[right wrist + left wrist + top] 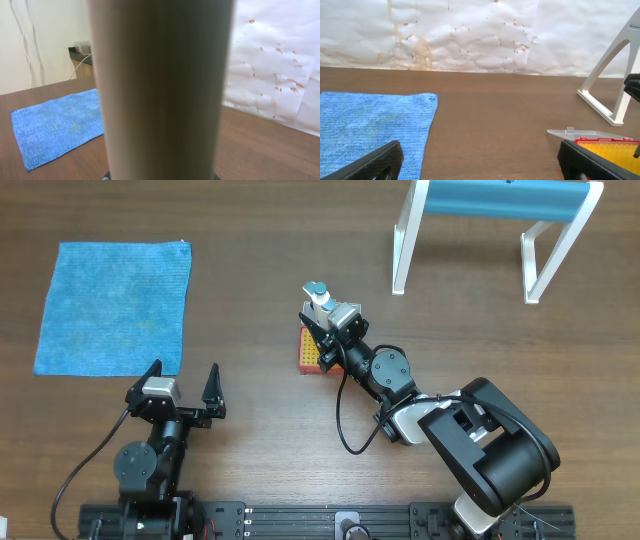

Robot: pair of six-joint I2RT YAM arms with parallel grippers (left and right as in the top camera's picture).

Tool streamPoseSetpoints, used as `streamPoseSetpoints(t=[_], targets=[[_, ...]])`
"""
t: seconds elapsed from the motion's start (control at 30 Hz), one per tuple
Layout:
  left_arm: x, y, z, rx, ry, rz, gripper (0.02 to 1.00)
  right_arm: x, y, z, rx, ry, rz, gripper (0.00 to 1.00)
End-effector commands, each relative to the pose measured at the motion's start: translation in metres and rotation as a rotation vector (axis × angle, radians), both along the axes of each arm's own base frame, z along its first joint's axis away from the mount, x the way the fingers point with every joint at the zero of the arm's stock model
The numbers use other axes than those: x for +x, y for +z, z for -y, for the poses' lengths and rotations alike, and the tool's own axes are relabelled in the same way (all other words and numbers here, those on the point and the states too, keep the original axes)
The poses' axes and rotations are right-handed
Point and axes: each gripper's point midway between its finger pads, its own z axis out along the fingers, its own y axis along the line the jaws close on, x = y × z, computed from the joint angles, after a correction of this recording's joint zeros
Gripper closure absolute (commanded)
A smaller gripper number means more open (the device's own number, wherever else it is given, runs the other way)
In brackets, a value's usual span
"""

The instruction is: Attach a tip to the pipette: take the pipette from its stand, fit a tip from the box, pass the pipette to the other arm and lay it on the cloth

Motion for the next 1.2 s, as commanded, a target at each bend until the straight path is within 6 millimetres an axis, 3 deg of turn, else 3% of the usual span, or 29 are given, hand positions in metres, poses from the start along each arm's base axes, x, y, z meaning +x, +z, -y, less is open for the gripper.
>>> streamPoseSetpoints(t=[0.03, 0.13, 0.3, 0.53, 0.97, 1.07, 1.2], targets=[[0.000, -0.002, 0.000, -0.005, 0.004, -0.004, 0.023, 0.002, -0.011, 0.004, -0.019, -0.012, -0.030, 0.921], [0.000, -0.002, 0.000, -0.005, 0.004, -0.004, 0.020, 0.011, -0.008, 0.010, -0.013, -0.033, -0.022, 0.921], [0.000, -0.002, 0.000, -0.005, 0.004, -0.004, 0.020, 0.019, -0.018, 0.005, -0.015, -0.033, -0.026, 0.919], [0.000, -0.002, 0.000, -0.005, 0.004, -0.004, 0.020, 0.027, -0.016, 0.000, 0.000, -0.033, -0.004, 0.921], [0.000, -0.002, 0.000, -0.005, 0.005, -0.004, 0.023, 0.020, -0.003, -0.002, 0.012, 0.000, 0.023, 0.921], [0.000, -0.002, 0.000, -0.005, 0.004, -0.004, 0.023, 0.017, -0.009, 0.000, 0.004, 0.000, 0.009, 0.923], [0.000, -0.002, 0.000, -0.005, 0.004, -0.004, 0.020, 0.015, 0.003, 0.001, 0.017, 0.000, 0.031, 0.919]])
